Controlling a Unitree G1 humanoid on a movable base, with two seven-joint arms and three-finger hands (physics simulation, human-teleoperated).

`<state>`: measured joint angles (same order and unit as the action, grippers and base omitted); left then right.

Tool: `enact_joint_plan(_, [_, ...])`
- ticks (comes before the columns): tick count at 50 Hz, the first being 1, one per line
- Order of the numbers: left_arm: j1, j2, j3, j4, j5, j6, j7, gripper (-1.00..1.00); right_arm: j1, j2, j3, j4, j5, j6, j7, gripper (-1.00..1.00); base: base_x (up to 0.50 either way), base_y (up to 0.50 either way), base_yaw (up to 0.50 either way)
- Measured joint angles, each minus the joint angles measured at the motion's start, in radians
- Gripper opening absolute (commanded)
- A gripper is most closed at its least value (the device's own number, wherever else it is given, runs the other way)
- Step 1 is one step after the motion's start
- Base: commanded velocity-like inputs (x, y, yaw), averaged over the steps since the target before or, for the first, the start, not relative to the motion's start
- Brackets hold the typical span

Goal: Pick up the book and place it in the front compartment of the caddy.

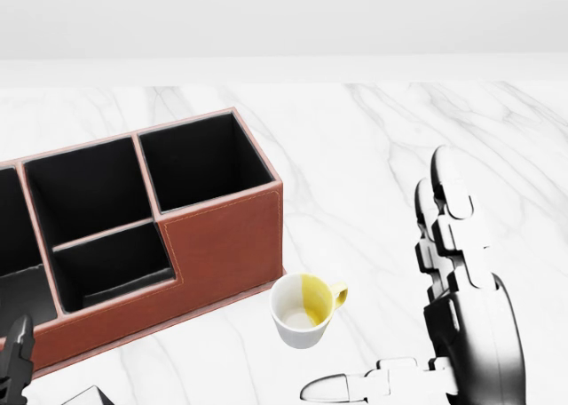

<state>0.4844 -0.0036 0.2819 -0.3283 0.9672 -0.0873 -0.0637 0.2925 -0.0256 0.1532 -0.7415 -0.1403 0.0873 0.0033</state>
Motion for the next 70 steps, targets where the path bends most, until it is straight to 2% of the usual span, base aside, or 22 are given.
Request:
enact_joint_plan(21, [-0.045,0.039,-0.018,0.078,0.035,0.0,0.036,1.0,-0.004,0.001,-0.001,0.003,0.0,0.0,-0.005,1.0,0.0,0.0,0.0])
enact_joint_plan(23, [-0.052,0.044,-0.021,0.086,0.036,0.0,0.038,-0.07,-0.004,0.001,-0.001,0.003,0.001,0.0,-0.005,1.0,0.0,0.0,0.0])
enact_joint_plan(24, [-0.055,0.046,-0.023,0.09,0.036,0.0,0.039,-0.85,-0.005,0.001,-0.001,0.003,0.001,0.0,-0.005,1.0,0.0,0.0,0.0])
enact_joint_plan(25, [-0.057,0.049,-0.025,0.095,0.037,0.0,0.041,-0.95,-0.005,0.001,-0.001,0.003,0.001,0.0,-0.005,1.0,0.0,0.0,0.0])
enact_joint_plan(39, [-0.065,0.072,-0.047,0.118,0.043,0.0,0.042,-0.97,-0.004,0.002,0.001,-0.002,0.0,0.0,-0.008,1.0,0.0,0.0,0.0])
enact_joint_plan(59, [-0.067,0.065,-0.049,0.109,0.05,0.0,0.063,-0.97,0.004,0.0,0.0,-0.016,0.003,0.0,-0.008,1.0,0.0,0.0,0.0])
enact_joint_plan(70, [-0.096,0.057,-0.028,0.01,0.047,0.0,0.029,-0.97,0.005,0.0,-0.006,-0.016,0.008,0.0,-0.005,1.0,0.0,0.0,0.0])
